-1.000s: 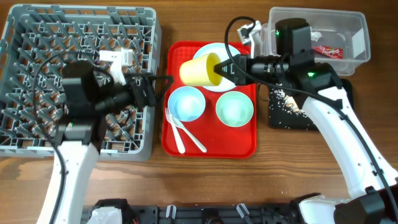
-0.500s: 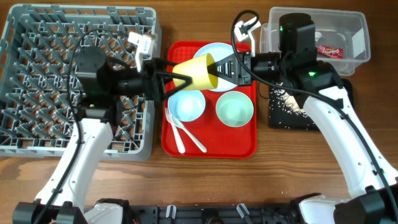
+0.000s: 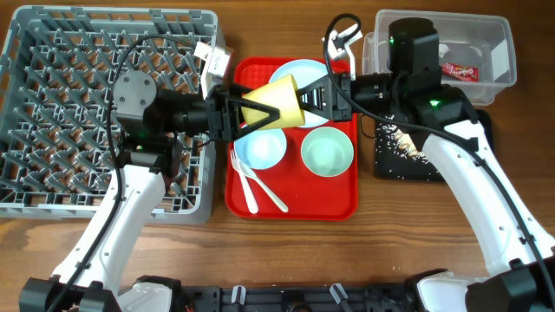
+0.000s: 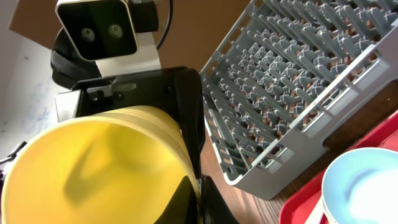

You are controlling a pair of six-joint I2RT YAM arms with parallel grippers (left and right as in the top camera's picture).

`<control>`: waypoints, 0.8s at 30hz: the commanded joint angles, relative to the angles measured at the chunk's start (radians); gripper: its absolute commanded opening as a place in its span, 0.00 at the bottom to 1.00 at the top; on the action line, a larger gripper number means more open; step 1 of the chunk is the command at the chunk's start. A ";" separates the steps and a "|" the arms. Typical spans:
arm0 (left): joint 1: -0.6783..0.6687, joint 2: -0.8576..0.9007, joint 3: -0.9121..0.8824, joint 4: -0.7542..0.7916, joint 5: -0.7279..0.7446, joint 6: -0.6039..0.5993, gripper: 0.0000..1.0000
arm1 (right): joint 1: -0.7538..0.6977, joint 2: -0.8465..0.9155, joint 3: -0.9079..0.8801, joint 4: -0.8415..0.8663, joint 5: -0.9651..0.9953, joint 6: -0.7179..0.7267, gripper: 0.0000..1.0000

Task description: Sort waste into correct bins and load items into the dishwasher rack

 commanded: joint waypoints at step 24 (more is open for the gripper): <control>0.108 0.007 0.006 -0.069 -0.035 0.206 0.34 | -0.033 0.002 0.009 0.004 -0.018 -0.001 0.54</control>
